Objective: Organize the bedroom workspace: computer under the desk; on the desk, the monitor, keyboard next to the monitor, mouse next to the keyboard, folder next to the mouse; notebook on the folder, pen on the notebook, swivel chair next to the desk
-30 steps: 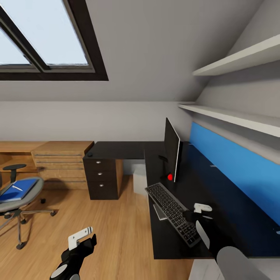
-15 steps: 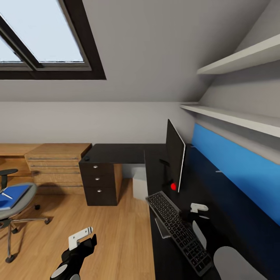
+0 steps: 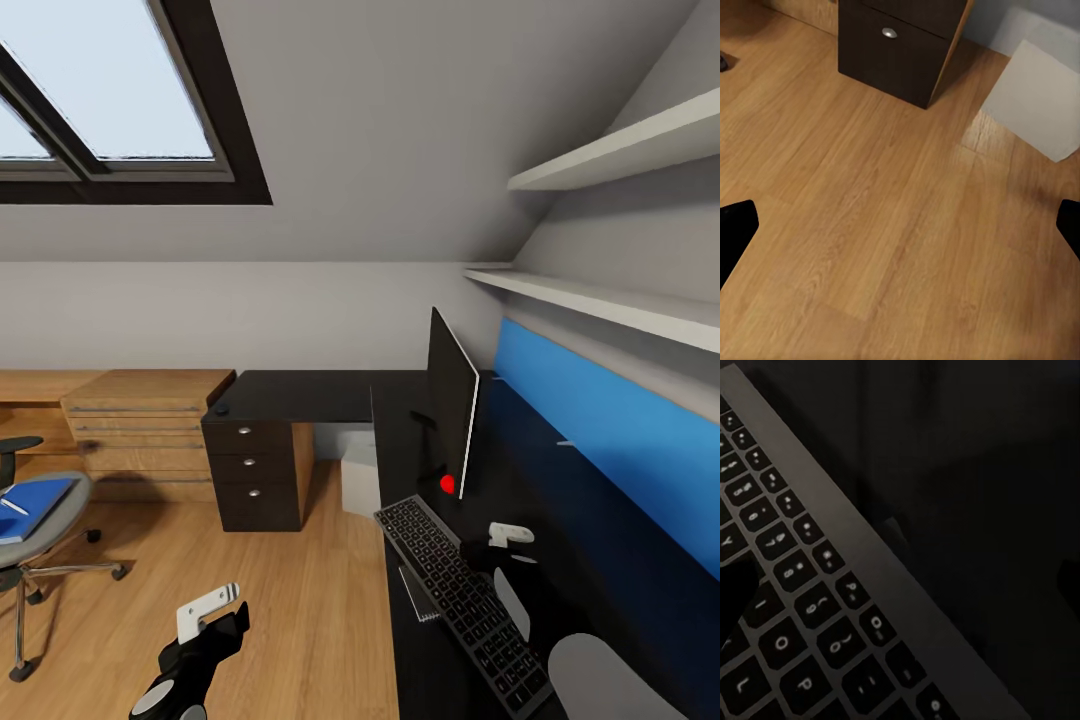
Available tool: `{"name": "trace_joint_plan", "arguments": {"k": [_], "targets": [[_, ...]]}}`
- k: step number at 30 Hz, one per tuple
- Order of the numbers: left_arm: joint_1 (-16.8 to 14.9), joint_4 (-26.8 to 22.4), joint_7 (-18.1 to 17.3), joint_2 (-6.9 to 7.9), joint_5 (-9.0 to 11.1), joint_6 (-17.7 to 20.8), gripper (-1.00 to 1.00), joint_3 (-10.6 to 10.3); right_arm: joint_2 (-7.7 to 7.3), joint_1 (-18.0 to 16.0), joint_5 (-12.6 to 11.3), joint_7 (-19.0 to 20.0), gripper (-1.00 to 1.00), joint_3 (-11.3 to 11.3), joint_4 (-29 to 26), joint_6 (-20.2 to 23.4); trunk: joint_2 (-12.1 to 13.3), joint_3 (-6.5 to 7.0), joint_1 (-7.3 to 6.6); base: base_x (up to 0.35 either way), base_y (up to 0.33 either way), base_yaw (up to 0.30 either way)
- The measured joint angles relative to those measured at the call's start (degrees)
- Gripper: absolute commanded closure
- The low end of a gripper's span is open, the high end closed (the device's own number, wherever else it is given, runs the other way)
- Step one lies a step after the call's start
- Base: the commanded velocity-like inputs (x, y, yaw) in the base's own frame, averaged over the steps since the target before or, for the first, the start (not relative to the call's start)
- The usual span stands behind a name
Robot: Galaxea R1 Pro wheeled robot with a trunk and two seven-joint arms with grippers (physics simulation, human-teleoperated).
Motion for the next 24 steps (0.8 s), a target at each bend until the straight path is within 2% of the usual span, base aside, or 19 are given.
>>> {"name": "trace_joint_plan", "arguments": {"k": [15,18,24], "targets": [[0.0,-0.4,0.0,0.02,0.0,0.0,-1.0,-1.4,-0.05,0.1,0.1,0.1,-1.0,0.0,0.2,0.0,0.0,0.0,0.0,0.025,0.0,0.0],[0.0,-1.8,0.2,0.05,0.0,-0.1,-1.0,-4.4,-0.03,0.0,0.1,0.1,-1.0,0.1,0.2,0.0,0.0,0.0,0.0,0.0,0.0,0.0],[0.0,-2.5,0.3,0.08,0.0,0.0,-1.0,-5.2,-0.03,0.1,0.1,0.1,-1.0,0.1,0.2,0.0,0.0,0.0,0.0,0.0,0.0,0.0]]}}
